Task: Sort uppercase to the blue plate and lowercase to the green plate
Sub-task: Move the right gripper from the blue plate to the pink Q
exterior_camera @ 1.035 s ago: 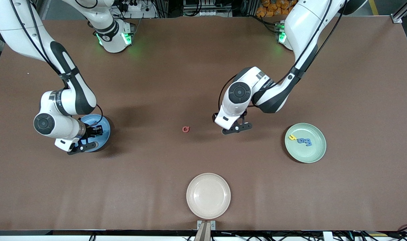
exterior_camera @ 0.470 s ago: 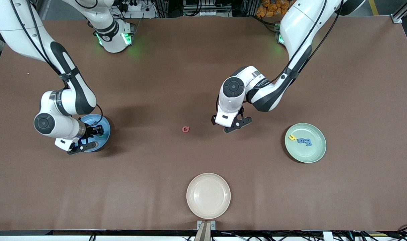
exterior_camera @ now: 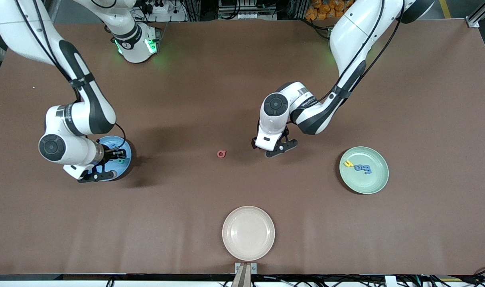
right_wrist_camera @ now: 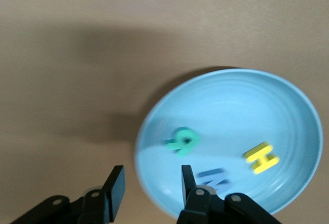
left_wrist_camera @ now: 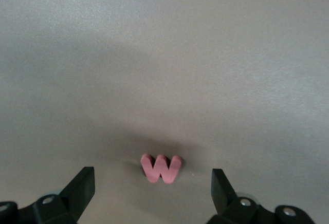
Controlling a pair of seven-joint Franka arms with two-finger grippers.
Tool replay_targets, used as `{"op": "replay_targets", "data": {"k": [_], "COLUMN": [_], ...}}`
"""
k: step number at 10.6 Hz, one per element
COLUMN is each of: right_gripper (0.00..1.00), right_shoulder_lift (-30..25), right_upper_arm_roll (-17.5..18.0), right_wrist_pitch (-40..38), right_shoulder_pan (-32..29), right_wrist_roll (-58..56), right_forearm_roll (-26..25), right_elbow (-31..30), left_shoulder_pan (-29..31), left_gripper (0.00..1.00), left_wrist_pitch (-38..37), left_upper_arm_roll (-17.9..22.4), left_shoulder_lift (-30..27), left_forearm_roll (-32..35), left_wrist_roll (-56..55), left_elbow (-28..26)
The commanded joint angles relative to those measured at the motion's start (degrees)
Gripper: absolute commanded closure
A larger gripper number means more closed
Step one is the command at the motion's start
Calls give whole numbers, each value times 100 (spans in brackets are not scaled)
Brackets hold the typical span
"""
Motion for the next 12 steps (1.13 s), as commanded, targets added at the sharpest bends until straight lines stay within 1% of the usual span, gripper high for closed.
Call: {"op": "replay_targets", "data": {"k": [1,3,5,7,8,10,11,12], "right_gripper": [48,48,49,50,52,52,52,52], "right_shoulder_lift": [-428,-552,-561,-491,-395,-219,-105,26], "right_upper_arm_roll": [66,111,111,111,119,111,111,111], "right_wrist_pitch": [-296,-367,-175,255,553,1116,1292,1494], "right_shoulder_pan": [483,922,1431,1993,2127,2373,2427,2488], "right_wrist_roll": [1022,2032,3208,4317,4714,5051,5139,5183], "right_forearm_roll": [122,656,702,702,728,1245,1256,1256], "right_elbow": [-84,-93,-84,-101,-119,-136,-137,-137], "left_shoulder_pan": [-63,-98,-107,-98,-98,-81,-63,-54], "left_gripper": [0,0,0,0,2,2,3,5], "left_wrist_pitch": [204,274,388,389,389,450,450,467], "left_upper_arm_roll": [37,37,45,45,45,45,45,45], "left_shoulder_lift": [72,142,221,247,239,247,274,274], "left_forearm_roll": [235,235,322,446,446,559,674,710], "left_wrist_roll": [-199,-199,-191,-191,-173,-120,-120,-120], "left_elbow": [-52,-52,-61,-61,-61,-70,-96,-140]}}
